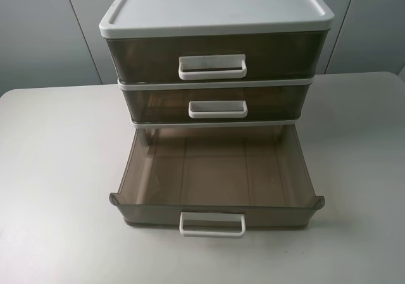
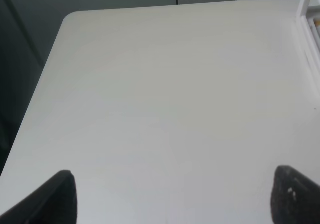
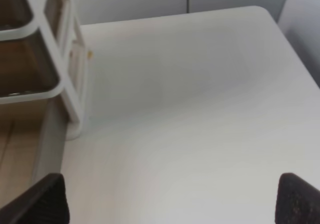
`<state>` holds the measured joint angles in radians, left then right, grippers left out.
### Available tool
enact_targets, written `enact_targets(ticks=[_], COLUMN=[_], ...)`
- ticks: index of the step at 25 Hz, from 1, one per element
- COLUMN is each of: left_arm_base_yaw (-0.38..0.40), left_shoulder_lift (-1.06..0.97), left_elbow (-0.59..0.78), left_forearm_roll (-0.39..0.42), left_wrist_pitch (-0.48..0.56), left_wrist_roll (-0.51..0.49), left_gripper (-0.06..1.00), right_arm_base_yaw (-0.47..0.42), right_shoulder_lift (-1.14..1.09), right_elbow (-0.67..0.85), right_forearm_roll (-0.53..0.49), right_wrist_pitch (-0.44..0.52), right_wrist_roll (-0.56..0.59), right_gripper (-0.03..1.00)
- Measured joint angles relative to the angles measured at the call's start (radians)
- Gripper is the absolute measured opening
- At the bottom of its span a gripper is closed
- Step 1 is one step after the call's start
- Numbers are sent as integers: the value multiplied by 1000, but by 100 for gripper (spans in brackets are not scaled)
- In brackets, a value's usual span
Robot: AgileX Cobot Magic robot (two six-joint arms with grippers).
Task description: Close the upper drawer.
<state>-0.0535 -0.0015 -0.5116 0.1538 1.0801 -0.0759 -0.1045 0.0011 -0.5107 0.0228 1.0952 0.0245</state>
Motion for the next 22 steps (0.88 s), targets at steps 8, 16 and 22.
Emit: enact_targets(ticks=[8, 16, 22], left_arm_base_yaw=[0, 0, 0], left_shoulder_lift=[0, 0, 0], left_elbow=[0, 0, 0], left_forearm_roll=[0, 0, 0], left_wrist_pitch=[0, 0, 0], left_wrist_roll=[0, 0, 0], left_gripper=[74, 74, 74], right_arm_base_yaw=[54, 54, 54], right_shoulder_lift=[-2, -2, -2], right_elbow=[0, 0, 0], right_forearm_roll=[0, 0, 0], right_wrist_pitch=[-2, -2, -2], right_wrist_roll=[0, 0, 0], right_gripper=[63, 63, 63])
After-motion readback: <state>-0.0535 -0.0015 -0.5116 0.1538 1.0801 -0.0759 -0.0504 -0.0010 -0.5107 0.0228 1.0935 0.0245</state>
